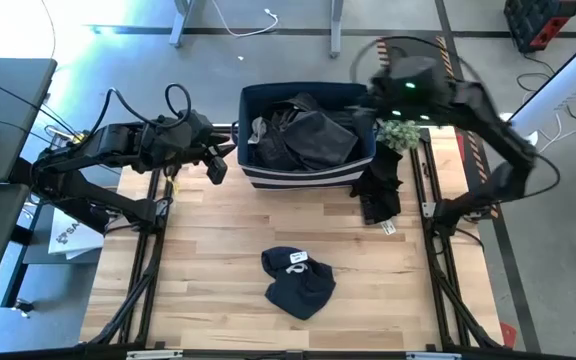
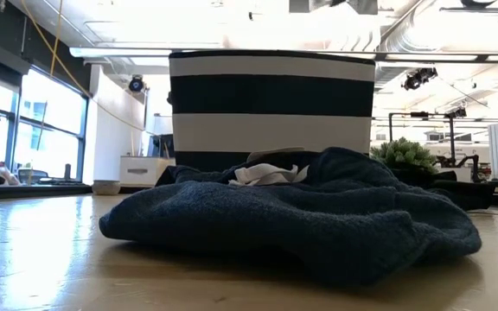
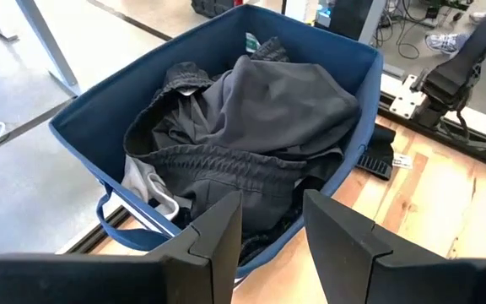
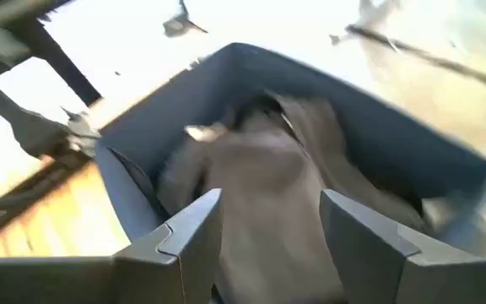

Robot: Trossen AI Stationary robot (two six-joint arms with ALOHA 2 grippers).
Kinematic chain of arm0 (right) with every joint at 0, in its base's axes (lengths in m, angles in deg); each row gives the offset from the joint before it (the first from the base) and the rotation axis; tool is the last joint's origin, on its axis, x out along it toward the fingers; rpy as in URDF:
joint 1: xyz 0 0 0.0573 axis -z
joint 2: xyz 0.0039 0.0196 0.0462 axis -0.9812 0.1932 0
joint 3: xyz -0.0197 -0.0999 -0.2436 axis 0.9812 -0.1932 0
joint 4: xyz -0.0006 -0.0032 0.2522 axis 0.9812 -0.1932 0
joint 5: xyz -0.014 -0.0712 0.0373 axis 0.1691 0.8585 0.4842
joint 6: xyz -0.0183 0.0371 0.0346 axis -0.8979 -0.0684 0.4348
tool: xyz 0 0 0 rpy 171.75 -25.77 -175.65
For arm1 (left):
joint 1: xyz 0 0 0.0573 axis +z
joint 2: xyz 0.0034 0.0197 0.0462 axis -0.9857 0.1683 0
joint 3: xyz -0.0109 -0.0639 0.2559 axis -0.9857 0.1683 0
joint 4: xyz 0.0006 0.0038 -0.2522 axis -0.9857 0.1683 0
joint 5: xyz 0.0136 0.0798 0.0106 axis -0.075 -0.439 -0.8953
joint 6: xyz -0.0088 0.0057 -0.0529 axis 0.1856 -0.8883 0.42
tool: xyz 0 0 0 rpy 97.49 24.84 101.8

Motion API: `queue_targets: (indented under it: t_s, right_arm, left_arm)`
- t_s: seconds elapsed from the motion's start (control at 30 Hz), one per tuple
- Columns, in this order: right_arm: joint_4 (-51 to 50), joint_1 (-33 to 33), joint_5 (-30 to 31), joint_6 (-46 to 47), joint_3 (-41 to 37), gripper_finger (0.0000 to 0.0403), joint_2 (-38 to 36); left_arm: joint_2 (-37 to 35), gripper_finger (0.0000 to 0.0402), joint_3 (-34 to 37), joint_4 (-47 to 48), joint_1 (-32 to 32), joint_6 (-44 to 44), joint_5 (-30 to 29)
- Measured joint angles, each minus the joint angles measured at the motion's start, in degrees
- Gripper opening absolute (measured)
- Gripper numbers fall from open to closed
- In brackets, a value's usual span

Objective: Sort clothes
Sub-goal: Put the black boxer into the blue bin

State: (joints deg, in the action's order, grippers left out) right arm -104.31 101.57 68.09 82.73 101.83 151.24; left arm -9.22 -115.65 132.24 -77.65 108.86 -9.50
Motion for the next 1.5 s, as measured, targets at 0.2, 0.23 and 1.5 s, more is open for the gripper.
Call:
queue_targets:
  t_s: [0.2, 0.23, 1.5]
  right_arm:
    - [-14.7, -3.4, 7.8, 14.1, -7.1, 0.0194, -7.3]
    - [-16.9, -3.8, 8.3, 17.0, -9.4, 0.0194, -8.9]
    - [29.8, 10.0, -8.0, 43.6, -87.7, 0.0023, -18.8]
  left_arm:
    - [1.0, 0.0126, 0.0, -0.2, 2.2, 0.6, 0.1]
    - [1.3, 0.0126, 0.0, -0.1, 2.7, 0.6, 0.1]
    - [3.7, 0.0126, 0.0, -0.4, 6.1, 1.7, 6.7]
